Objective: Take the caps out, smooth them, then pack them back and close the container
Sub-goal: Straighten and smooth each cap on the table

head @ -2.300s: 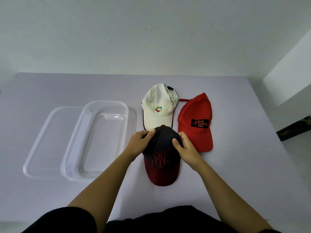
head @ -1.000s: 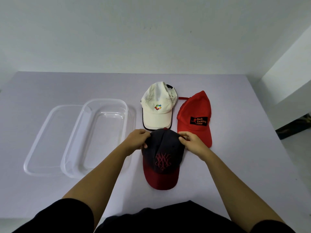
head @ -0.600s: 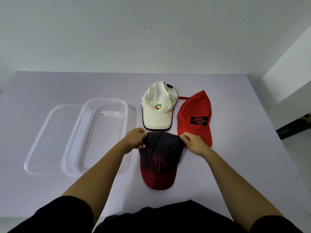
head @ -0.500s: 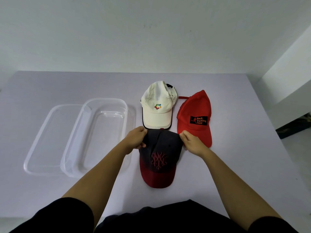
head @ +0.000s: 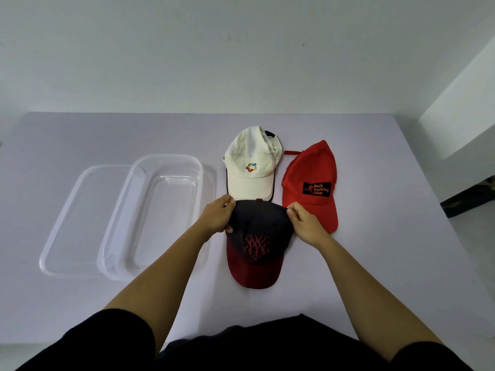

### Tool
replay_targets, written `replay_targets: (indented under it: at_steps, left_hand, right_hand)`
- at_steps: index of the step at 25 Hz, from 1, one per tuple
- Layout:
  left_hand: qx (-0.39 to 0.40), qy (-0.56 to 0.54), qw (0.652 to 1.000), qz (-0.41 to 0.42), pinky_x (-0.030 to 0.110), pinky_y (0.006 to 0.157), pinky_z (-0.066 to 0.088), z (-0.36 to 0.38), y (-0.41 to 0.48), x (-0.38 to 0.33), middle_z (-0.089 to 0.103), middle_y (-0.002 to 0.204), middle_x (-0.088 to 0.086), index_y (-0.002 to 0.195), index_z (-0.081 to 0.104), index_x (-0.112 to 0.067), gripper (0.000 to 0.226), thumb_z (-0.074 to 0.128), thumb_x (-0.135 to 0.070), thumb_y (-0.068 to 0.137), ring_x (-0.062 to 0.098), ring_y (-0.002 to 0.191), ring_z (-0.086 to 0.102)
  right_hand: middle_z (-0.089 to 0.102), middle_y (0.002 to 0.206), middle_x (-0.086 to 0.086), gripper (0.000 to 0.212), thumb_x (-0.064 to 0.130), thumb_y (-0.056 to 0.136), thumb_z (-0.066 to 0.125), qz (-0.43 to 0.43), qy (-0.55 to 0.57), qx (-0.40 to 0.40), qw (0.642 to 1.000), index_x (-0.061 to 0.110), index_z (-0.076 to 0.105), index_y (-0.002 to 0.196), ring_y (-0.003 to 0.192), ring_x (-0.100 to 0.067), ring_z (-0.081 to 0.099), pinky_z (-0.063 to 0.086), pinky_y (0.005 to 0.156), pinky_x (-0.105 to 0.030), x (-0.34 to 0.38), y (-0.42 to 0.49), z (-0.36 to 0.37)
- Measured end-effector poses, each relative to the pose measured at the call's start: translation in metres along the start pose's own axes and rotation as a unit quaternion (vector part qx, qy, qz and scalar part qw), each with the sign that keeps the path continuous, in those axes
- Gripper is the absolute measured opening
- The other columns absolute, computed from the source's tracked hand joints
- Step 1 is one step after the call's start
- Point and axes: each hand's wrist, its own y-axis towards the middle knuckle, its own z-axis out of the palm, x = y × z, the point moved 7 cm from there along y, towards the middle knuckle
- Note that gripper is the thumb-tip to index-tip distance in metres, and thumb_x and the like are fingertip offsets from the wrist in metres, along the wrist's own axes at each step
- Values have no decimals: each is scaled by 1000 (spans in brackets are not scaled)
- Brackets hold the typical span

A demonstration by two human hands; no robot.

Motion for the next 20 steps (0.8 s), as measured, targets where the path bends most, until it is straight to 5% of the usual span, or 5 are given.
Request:
replay_targets:
  at_steps: [3,6,10,15,20]
  left_hand:
    - [-38,42,998,9,32,73,54,-3,0,4,56,122,11,131,44,-17,36,34,-31,99,28,91,66]
    - [-133,74,987,55,35,102,39,-2,-19,7,36,145,13,141,36,-9,43,37,-17,98,30,126,47]
    - [-57,54,992,97,26,113,18,51,-55,35,14,157,9,149,15,-10,77,45,6,81,25,144,19]
    - [57,138,987,54,29,118,3,95,-62,86,-20,157,12,145,-24,-10,102,55,-5,80,25,147,-11]
    - [-17,254,966,36,37,119,5,106,-64,95,-11,158,19,145,-20,-3,73,32,-16,97,29,147,-7]
  right_hand:
    - [50,123,-5,30,20,98,40,2,-19,-26,999,16,48,126,112,-20,51,42,96,-31,-5,-5,2]
    - [40,138,-10,43,7,94,45,1,-48,-79,996,10,39,136,125,-24,45,36,102,-30,-13,-31,8]
    - [6,158,-3,90,-8,74,53,-5,-47,33,998,10,6,149,145,-19,9,9,113,-20,-30,-72,59]
    - [-14,157,-10,104,25,78,60,1,-202,74,976,5,-18,144,145,-25,-13,-7,116,-39,-46,-86,94]
    - [17,153,-25,96,33,80,61,21,-311,5,950,-8,2,143,144,-36,13,9,115,-51,-39,-80,105]
